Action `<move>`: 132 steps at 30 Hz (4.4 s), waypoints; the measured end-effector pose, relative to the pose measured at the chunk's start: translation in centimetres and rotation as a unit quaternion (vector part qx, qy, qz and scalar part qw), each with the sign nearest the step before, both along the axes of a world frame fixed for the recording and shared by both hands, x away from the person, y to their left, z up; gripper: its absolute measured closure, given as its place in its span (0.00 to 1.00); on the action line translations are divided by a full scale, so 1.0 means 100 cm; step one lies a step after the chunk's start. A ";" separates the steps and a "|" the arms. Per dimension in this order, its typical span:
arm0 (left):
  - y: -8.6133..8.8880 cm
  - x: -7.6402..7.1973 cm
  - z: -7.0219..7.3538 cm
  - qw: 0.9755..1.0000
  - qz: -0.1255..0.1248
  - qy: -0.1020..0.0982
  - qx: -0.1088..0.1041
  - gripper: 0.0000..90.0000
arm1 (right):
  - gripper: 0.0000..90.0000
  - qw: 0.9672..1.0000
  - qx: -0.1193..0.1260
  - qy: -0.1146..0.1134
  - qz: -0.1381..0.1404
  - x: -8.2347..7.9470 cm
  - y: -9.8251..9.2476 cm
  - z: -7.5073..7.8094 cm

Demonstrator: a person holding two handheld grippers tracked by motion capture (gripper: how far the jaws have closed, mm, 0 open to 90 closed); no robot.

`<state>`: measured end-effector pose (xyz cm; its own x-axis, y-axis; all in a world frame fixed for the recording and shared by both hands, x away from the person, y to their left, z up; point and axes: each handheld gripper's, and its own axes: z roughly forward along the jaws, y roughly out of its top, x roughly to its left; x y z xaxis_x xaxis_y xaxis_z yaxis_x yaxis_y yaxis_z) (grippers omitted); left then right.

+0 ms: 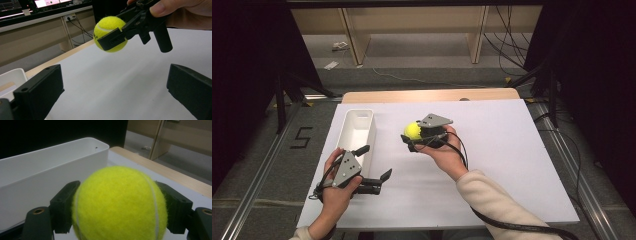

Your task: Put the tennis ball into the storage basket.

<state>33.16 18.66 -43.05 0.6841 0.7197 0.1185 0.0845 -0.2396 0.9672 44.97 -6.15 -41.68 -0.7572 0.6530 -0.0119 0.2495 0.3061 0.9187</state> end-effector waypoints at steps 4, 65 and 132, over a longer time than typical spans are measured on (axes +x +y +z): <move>0.000 0.000 0.000 1.000 0.000 0.000 0.000 0.00 | 0.29 1.000 0.001 -0.001 0.000 0.000 0.000 0.001; 0.000 0.000 0.000 1.000 0.000 0.000 -0.001 0.00 | 0.29 1.000 0.002 0.002 0.008 0.000 0.009 0.002; 0.000 0.000 -0.001 1.000 -0.002 0.002 -0.003 0.00 | 0.29 1.000 0.004 0.002 0.027 0.004 0.033 0.006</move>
<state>33.14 18.67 -43.12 0.6866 0.7184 0.1115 0.0869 -0.2334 0.9685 45.36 -2.87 -41.10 -0.7915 0.6111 -0.0046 0.2358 0.3124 0.9202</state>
